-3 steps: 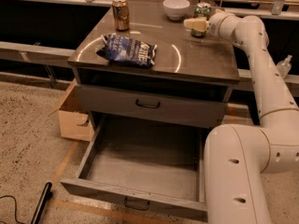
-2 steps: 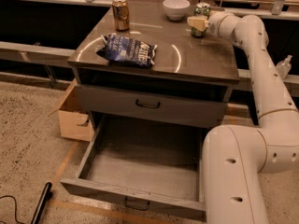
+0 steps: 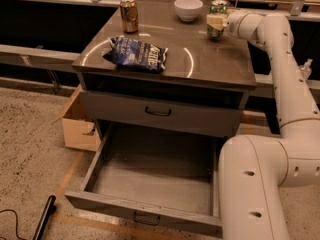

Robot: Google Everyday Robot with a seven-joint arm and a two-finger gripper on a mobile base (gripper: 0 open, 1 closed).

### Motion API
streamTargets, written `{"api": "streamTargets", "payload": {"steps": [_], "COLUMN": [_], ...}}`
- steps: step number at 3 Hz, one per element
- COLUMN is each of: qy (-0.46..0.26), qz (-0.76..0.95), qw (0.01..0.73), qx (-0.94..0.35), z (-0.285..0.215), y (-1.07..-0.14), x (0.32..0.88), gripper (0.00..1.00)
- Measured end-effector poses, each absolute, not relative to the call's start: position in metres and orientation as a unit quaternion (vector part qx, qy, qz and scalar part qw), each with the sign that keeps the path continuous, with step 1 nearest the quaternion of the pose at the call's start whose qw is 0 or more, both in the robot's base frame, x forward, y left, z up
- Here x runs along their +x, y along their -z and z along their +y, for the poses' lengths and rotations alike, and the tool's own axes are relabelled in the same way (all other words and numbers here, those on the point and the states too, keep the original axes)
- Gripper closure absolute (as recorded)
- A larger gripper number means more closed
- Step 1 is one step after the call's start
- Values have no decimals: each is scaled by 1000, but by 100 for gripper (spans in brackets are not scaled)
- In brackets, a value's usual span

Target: Place green can into middle drawer

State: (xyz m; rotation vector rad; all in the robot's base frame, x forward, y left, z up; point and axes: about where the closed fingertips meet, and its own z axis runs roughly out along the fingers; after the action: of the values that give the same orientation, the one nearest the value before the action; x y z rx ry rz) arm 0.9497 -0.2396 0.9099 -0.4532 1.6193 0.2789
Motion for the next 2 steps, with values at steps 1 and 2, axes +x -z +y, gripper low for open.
{"api": "streamTargets", "payload": {"steps": [1, 2], "qy": [-143, -184], "qz": [714, 720], "qw": [657, 637], "qx": [-195, -205], "z": [-248, -238], "y": [-929, -929], "x": [934, 917], "gripper": [100, 100]}}
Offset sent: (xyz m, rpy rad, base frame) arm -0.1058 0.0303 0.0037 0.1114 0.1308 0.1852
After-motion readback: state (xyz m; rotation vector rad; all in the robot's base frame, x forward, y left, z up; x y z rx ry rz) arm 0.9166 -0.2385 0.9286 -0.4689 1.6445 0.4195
